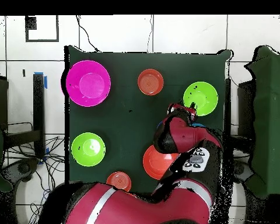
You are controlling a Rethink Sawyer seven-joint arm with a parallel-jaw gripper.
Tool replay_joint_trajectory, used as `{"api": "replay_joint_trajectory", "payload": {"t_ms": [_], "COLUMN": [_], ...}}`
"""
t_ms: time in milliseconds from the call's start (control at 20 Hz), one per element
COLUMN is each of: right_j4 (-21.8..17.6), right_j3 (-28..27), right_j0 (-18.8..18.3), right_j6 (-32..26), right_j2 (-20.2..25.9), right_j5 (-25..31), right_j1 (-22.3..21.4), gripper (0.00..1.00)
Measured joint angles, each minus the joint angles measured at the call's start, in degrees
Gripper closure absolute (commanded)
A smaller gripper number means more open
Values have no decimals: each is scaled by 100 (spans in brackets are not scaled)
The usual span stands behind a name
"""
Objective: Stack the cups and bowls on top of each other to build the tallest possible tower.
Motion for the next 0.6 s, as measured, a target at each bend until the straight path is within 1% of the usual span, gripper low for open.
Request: {"api": "replay_joint_trajectory", "payload": {"t_ms": [400,600], "right_j4": [-55,-55], "right_j3": [12,14], "right_j0": [-102,-98], "right_j6": [0,0], "right_j2": [-1,1], "right_j5": [-124,-208], "right_j1": [49,149], "gripper": [0,0]}}
